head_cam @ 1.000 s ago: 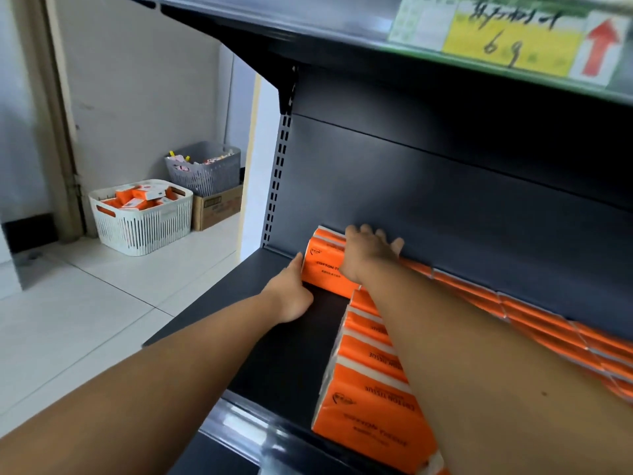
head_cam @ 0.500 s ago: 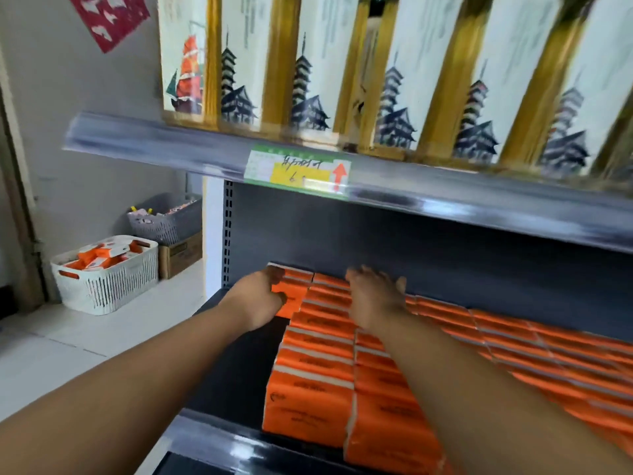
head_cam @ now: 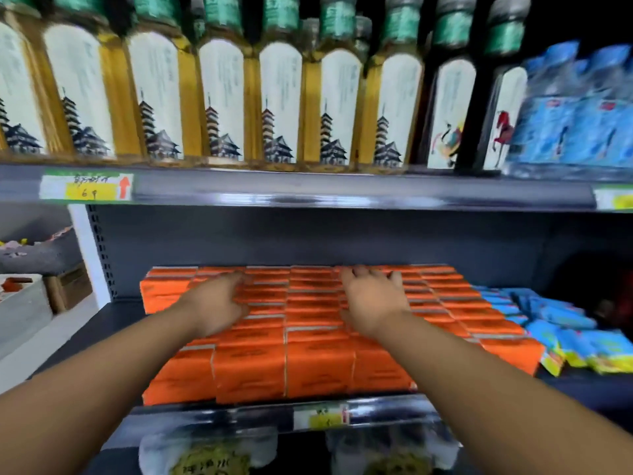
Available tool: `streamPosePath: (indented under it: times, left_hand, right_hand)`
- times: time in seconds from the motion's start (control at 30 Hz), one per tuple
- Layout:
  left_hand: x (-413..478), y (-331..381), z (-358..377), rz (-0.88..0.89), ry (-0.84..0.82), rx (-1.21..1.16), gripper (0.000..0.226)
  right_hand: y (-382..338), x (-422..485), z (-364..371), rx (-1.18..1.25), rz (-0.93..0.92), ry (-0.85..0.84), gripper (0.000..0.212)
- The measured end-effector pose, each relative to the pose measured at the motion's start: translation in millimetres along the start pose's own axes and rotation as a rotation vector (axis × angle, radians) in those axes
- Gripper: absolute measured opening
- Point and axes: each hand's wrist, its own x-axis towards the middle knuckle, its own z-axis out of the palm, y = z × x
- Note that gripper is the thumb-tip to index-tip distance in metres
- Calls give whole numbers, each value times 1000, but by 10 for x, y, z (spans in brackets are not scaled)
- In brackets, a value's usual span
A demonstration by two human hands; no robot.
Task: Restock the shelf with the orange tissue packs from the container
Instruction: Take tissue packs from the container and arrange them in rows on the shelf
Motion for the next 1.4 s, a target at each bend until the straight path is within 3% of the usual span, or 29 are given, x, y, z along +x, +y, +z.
streamPosePath:
  times: [0.4, 0.5, 0.7, 1.13, 1.23, 1.4]
  left_hand:
    - [-43, 1912, 1076, 306, -99, -217, 52]
    - [-137, 2357, 1419, 376, -214, -297, 34]
    - [-419, 2991, 2302, 503, -470, -367, 34]
    - [-704, 3360, 4214, 525, -843, -272, 36]
    - [-865, 3308, 4674, 491, -945, -251, 50]
    - [-1133, 3105, 5442, 489, -1105, -70, 47]
  right_hand:
    - [1862, -1525, 188, 91, 370, -67, 55]
    - [2232, -1908, 278, 119, 461, -89, 53]
    - [2679, -2752, 690, 130, 595, -184, 58]
    - [2945, -4158, 2051, 216, 851, -485, 55]
    - [2926, -4417, 2382, 249, 895, -553, 53]
    - [2739, -4793, 2833, 358, 927, -751, 59]
